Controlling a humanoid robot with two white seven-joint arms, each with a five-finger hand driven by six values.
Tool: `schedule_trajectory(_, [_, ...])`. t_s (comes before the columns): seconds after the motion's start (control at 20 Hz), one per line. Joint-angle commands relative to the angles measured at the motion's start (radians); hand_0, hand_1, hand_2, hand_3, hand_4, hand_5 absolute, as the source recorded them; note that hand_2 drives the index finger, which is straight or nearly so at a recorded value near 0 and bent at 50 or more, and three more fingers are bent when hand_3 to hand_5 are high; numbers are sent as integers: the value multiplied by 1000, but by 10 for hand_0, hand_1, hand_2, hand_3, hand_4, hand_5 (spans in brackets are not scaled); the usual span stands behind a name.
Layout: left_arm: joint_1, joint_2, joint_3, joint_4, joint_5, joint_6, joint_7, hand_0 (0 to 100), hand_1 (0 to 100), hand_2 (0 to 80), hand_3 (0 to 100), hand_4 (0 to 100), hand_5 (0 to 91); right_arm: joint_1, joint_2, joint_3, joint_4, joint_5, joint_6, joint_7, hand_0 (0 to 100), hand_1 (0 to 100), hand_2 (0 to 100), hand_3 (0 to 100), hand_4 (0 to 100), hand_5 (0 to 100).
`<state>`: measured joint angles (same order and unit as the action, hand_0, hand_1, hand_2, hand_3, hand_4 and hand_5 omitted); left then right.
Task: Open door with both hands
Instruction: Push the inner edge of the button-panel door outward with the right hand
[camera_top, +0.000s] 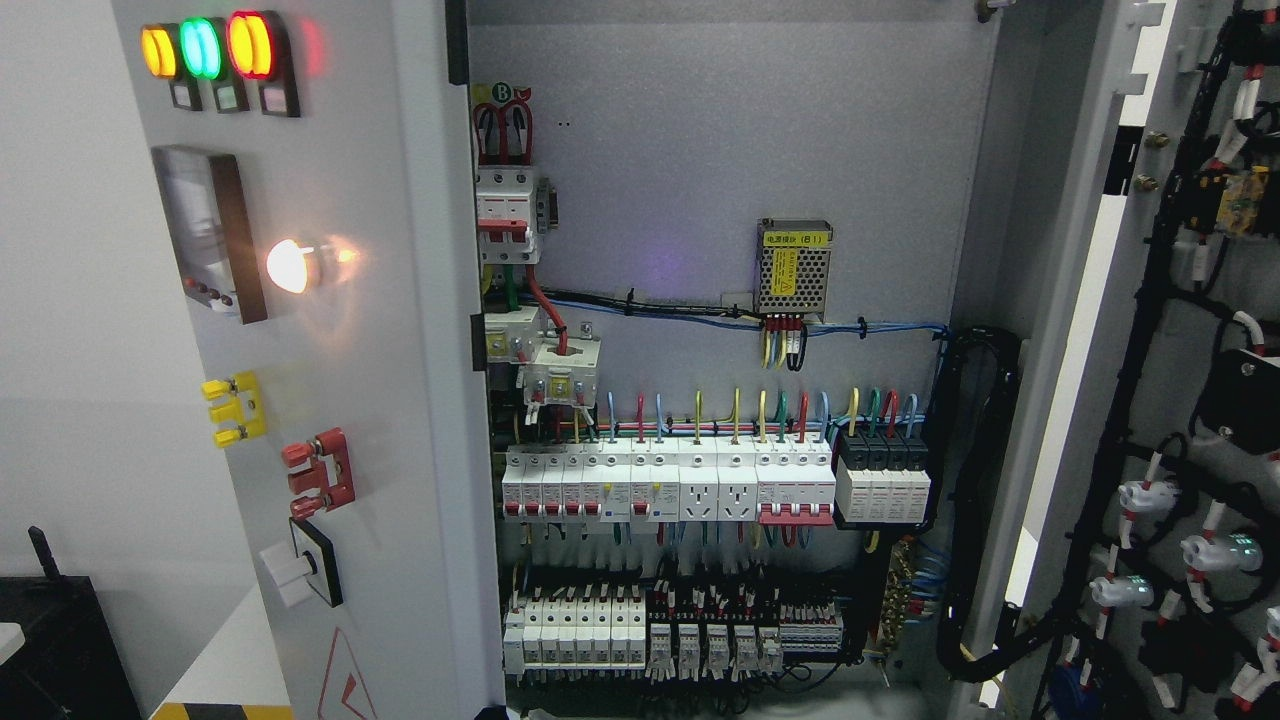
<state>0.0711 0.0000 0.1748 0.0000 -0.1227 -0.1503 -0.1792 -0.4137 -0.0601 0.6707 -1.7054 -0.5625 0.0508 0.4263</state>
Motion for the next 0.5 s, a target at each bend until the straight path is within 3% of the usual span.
schedule_trajectory(0.0, [1, -34, 0, 9, 0, 0, 0, 120, 389, 0, 0, 0, 0, 3, 5, 53, -36, -1, 0, -1, 120, 389, 0, 0, 0, 0])
schedule_trajectory(0.45, [-1, -34, 0, 9, 0, 0, 0, 120, 389, 0, 0, 0, 0, -7, 5, 101, -36, 1, 4, -1, 120, 389, 0, 0, 0, 0])
